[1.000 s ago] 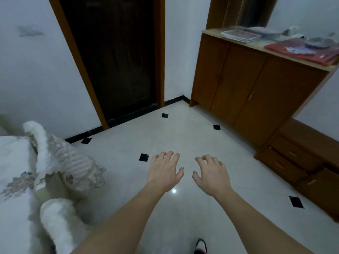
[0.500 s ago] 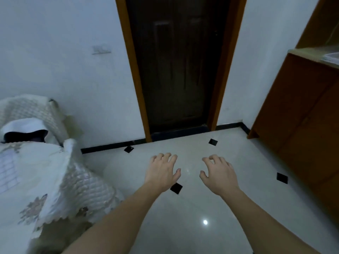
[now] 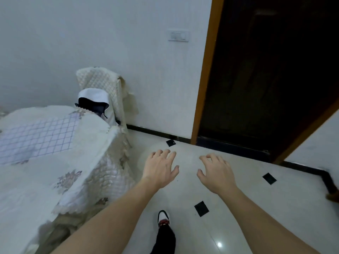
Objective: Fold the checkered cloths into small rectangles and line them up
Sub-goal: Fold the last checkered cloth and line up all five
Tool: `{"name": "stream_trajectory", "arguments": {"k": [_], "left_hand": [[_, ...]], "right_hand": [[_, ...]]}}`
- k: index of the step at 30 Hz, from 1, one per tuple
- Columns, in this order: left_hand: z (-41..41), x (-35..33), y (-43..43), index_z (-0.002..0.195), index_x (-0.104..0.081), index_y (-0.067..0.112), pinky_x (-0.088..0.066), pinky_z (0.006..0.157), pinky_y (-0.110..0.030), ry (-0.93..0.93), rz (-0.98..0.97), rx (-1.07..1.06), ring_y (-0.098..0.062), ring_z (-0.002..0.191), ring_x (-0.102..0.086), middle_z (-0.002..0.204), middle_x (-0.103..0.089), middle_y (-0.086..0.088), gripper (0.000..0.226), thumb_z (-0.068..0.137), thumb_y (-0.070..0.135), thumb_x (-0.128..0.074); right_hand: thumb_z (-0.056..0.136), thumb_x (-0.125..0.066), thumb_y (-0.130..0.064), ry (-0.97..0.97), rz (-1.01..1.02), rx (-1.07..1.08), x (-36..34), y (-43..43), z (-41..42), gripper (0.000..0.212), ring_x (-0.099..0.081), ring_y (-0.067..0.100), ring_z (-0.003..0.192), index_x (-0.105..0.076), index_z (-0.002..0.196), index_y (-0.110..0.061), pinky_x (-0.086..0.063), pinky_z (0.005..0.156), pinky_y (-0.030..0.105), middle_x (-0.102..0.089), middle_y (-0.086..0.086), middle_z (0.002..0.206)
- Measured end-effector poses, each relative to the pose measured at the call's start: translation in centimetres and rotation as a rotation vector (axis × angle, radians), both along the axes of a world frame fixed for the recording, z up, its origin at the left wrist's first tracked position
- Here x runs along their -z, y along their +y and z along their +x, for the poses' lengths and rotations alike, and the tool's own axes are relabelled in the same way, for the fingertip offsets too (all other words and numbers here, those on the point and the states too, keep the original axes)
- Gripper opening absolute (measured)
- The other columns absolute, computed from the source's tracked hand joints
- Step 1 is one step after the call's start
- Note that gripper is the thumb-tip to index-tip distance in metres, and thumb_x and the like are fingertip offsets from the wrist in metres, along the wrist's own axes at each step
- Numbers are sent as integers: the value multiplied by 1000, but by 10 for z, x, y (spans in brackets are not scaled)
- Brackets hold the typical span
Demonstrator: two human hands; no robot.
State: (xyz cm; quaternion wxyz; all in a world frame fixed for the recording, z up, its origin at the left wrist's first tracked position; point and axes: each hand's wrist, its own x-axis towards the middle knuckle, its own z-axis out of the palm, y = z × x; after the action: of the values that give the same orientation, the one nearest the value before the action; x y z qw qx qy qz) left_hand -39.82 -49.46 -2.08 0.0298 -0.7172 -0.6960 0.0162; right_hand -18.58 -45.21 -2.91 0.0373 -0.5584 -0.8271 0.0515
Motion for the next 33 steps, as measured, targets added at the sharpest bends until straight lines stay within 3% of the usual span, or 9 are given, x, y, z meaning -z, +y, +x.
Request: {"name": "stream_trajectory", "arguments": {"k": [15, 24, 33], "left_hand": [[-190, 25, 237, 143, -44, 24, -39, 102, -38, -118, 81, -260, -21, 124, -50, 140, -54, 2, 59, 95, 57, -33], [-303, 32, 318, 138, -46, 25, -42, 97, -39, -123, 69, -458, -21, 122, -52, 135, -56, 2, 56, 92, 57, -36], [-397, 52, 392, 138, -45, 27, -41, 100, -40, -151, 33, -706, -22, 125, -48, 139, -51, 3, 52, 95, 54, -36]], "right_hand": [[93, -47, -48, -17, 42, -252, 10, 287, -220, 49, -51, 21, 116, -50, 137, -27, -43, 94, 39, -54, -1, 130], [88, -48, -46, 8, -5, -426, 26, 394, -344, 45, -56, 25, 104, -57, 127, -24, -45, 82, 39, -59, 2, 118], [92, -49, -50, 26, -39, -686, 45, 514, -481, 48, -51, 24, 119, -50, 135, -28, -44, 97, 41, -55, 1, 128]]}}
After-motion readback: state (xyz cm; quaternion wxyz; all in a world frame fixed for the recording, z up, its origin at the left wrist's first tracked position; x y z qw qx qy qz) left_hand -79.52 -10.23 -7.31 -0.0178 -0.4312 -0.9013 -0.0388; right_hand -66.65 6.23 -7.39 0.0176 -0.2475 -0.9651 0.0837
